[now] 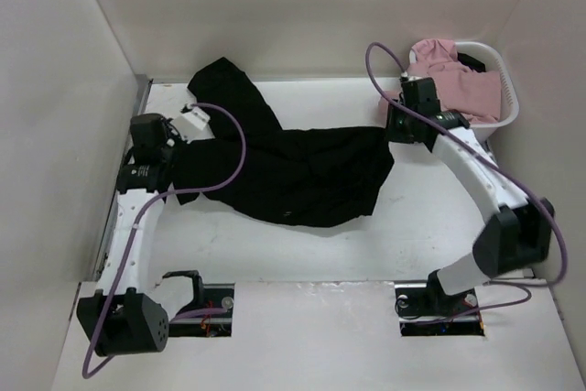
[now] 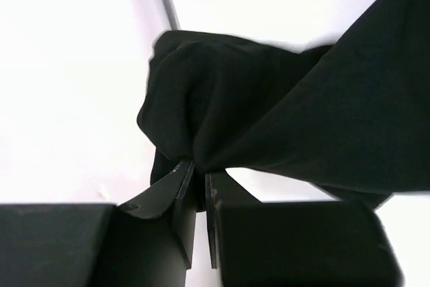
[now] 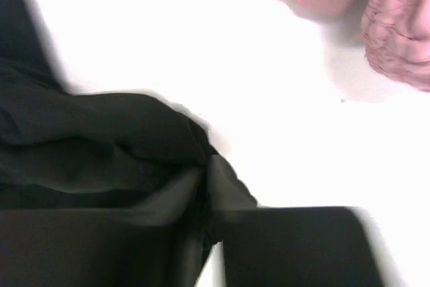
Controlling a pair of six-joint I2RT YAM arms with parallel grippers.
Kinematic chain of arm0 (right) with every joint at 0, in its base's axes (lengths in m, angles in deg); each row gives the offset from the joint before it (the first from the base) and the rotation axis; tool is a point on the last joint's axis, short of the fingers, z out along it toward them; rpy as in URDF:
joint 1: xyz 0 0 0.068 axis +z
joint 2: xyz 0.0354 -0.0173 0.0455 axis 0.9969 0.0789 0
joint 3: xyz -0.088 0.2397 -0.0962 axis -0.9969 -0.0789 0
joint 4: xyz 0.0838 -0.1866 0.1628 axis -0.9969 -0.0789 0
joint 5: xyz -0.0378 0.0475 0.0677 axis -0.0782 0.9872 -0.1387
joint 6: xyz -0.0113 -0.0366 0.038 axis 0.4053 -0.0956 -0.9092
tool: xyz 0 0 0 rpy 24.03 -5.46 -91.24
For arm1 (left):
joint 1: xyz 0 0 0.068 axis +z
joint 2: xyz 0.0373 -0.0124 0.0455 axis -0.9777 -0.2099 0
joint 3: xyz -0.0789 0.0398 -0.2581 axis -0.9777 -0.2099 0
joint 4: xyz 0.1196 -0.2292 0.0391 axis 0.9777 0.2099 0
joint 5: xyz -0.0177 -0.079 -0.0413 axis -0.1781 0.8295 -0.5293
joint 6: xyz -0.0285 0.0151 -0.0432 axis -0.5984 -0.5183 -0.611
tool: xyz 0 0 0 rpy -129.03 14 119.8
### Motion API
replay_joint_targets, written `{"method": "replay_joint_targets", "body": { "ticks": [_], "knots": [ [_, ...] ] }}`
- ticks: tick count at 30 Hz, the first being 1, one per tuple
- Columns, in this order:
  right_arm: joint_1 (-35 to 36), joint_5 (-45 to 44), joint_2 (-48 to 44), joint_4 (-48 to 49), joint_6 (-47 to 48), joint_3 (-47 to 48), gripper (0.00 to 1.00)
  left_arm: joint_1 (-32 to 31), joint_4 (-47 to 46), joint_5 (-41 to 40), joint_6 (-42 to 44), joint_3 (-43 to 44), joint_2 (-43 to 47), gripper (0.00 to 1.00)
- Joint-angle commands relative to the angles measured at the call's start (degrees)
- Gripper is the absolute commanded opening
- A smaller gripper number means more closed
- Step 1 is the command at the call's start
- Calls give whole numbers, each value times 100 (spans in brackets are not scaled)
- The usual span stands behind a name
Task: Fold and stack the trousers
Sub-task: Flatten the trousers out
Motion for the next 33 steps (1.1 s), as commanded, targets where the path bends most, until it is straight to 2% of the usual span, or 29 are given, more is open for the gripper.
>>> {"method": "replay_joint_targets", "body": {
  "ticks": [1,2,3,4,6,9,11,13,16,18,22,27,30,33],
  "knots": [
    [-413,111,1051,38,-268,99,40,-677,635,352,263,371,35,7],
    [-519,128,1218,108,-347,152,58,-888,741,378,280,327,-52,8],
    [-589,145,1298,135,-418,204,84,-1055,785,361,298,257,-149,9],
    [-607,172,1316,144,-505,248,100,-1205,777,300,315,152,-254,9],
    [-608,120,1037,196,-638,205,100,-1355,742,160,333,-50,-448,10],
    [-389,-143,291,240,-892,-163,100,-1251,532,-8,324,-244,-607,10],
    [-187,-451,-289,258,-1234,-636,100,-1180,487,79,202,-314,-555,16],
    [6,-653,-816,293,-1620,-1198,100,-1267,522,264,70,-367,-397,27],
    [244,-795,-1643,424,-2577,-2340,100,-1295,592,282,-167,-350,-308,61],
    [358,-690,-2065,556,-3140,-3105,100,-1067,723,212,-352,-228,-291,71],
    [482,-558,-2795,679,-4072,-4258,100,56,1477,676,-809,238,-220,72],
    [921,-584,-3157,908,-4908,-4857,100,1262,2858,2073,-1353,477,-351,70],
    [1106,-689,-3017,1162,-5269,-5007,100,1491,3193,2636,-1766,82,-623,66],
    [1255,-672,-2675,1514,-5402,-5034,100,1203,2914,2805,-2293,-375,-983,64]
  ]
}}
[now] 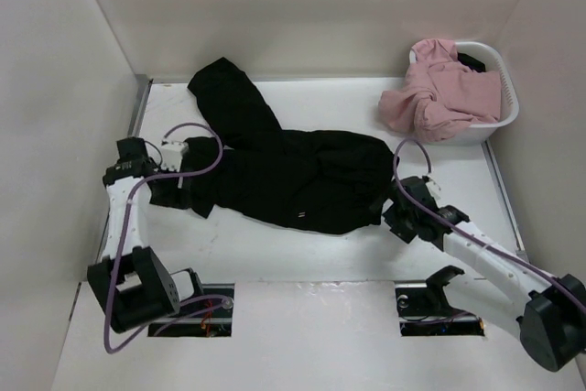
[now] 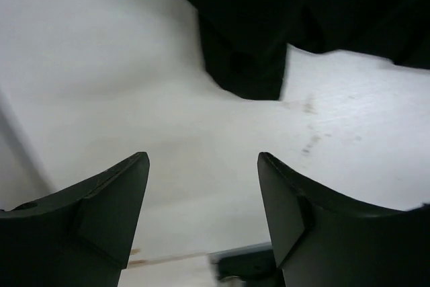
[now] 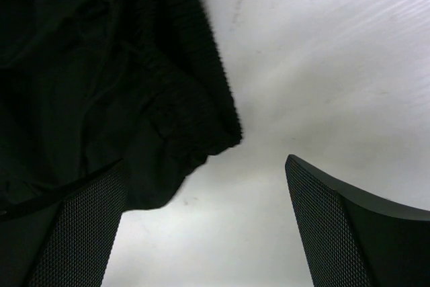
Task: Fold and stack the trousers
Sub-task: Flatten the trousers out
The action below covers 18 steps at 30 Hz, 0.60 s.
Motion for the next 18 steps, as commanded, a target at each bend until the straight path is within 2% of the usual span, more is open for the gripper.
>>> {"method": "replay_joint_targets", "body": {
  "ticks": [1,5,9,13,18],
  "knots": [
    [178,-121,351,749,-528,-33,100,-312,70,724,-876,-476,-462,64],
    [389,-165,782,900,-633,108,100,-533,-844,137,-1649,-635,-1033,64],
    [442,-218,853,978,-817,38,100,-542,-1583,-532,-2055,-697,-1385,64],
    [468,-235,827,1075,-870,-50,100,-603,-2225,-569,-2161,-793,-1421,63],
    [512,-244,835,1058,-932,-68,100,-1226,-2560,-533,-2020,-1013,-1456,58]
  ]
}}
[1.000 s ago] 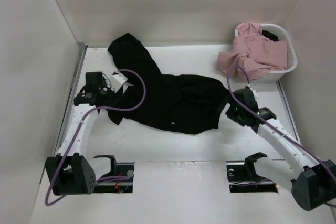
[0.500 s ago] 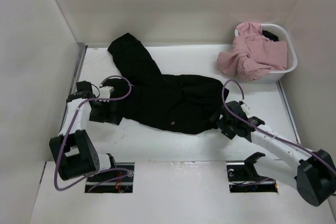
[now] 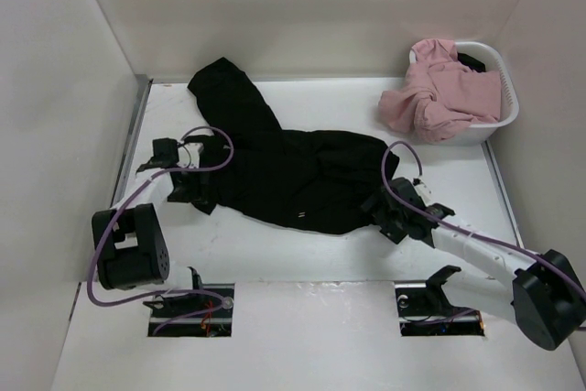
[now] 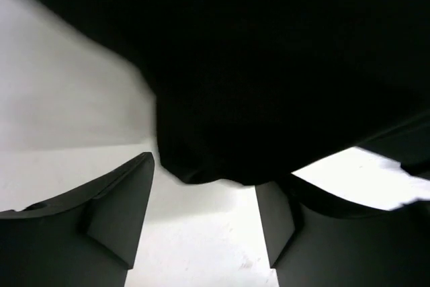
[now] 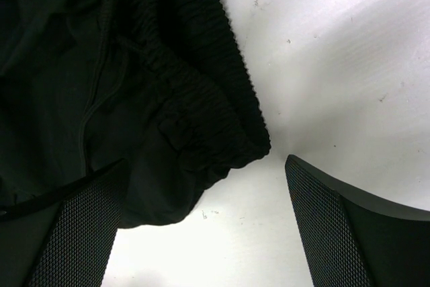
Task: Fold and stack the trousers
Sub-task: Flatten the trousers out
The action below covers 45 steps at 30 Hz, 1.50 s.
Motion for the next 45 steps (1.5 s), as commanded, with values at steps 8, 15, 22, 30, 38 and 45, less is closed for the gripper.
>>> {"method": "replay_joint_targets", "body": {
  "ticks": [8,15,22,30,38,45],
  "knots": [
    [229,19,146,402,-270,-72,87,-321,-571,-22,-206,181,-655,11],
    [-288,80,400,807,80,-257,66,338,-1133,-398,-6,199,-148,0],
    [-509,281,1217,1113,503,244,43,769,-1872,-1542,1777,225,995,0],
    [-116,1496,1570,1915,503,639,70,612,-1380,-1279,2009,-11,1313,2],
    [1730,705,998,624,-735,806,84,611,-1292,-1410,1797,-328,1401,2],
    [2012,713,1471,438,-1113,1183,85,708,-1327,-1525,1745,-407,1357,3]
  ]
}}
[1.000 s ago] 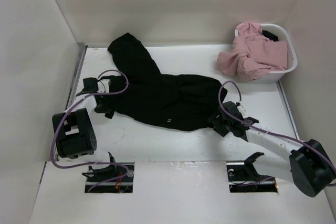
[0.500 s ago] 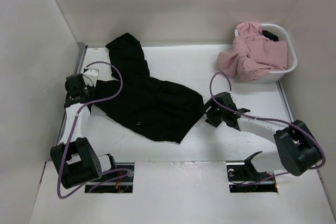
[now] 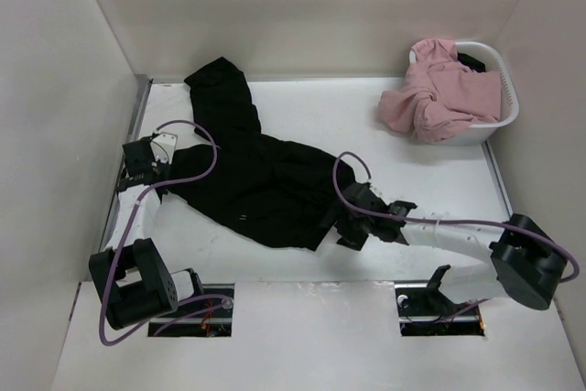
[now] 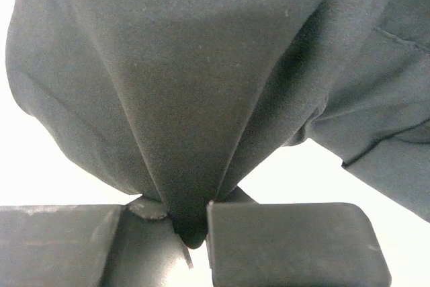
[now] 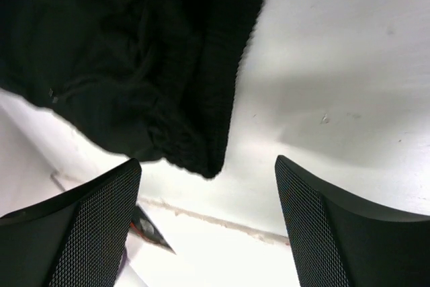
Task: Fold and stack the trousers
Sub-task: Flatten the trousers out
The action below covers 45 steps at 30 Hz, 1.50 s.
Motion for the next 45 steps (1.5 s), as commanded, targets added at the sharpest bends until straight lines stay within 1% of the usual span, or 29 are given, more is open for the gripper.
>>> {"method": "replay_joint_targets", "body": {
  "ticks": [1,6,9,10,11,13,14,15,16,19,22,24,27,30,33,37,39,42,45],
  "knots": [
    [199,-191,482,-98,-500,517,85,46,-184,-56,-89,-88,140,3],
    [559,-52,1721,201,-1167,1054,75,37,-281,-56,-212,-132,104,3],
    [621,-24,1952,307,-1563,924,62,19,-246,-56,-221,-88,148,3],
    [621,-68,1952,333,-1712,818,54,19,-211,-56,-204,-71,166,3],
    [621,-155,1952,368,-1783,722,42,28,-193,-39,-186,-62,192,4],
    [595,-288,1891,369,-1810,616,16,54,-106,31,-134,-36,271,8],
    [560,-332,1829,325,-1758,589,5,72,-36,101,-72,-27,324,13],
    [499,-367,1733,299,-1670,545,0,98,61,224,24,-9,385,21],
    [437,-437,1593,255,-1530,493,0,116,157,347,121,8,447,29],
    [191,-656,944,-61,-1012,264,0,160,456,603,393,114,544,48],
    [-274,-850,21,-632,-598,-87,0,151,808,665,587,237,483,59],
    [-669,-860,-568,-782,-326,-342,0,125,993,665,684,237,395,61],
    [-1407,-676,-1359,-888,245,-632,0,54,976,498,824,88,228,61],
    [-2172,-491,-1853,-1099,869,-747,0,133,731,156,851,70,96,60],
    [-2988,-403,-2213,-1415,1554,-721,0,212,616,-56,1122,70,95,60],
    [-4096,-376,-2521,-1810,2521,-458,0,230,790,-65,1588,-35,183,61],
    [-4562,-298,-2575,-1846,2890,-335,0,169,1071,-65,1817,-132,210,61],
    [-5029,-95,-2435,-1829,3234,-159,0,-51,1493,67,1984,-124,227,62],
    [-5328,-130,-2250,-1776,3515,26,0,-235,1783,58,2274,-18,122,61]
  ]
}}
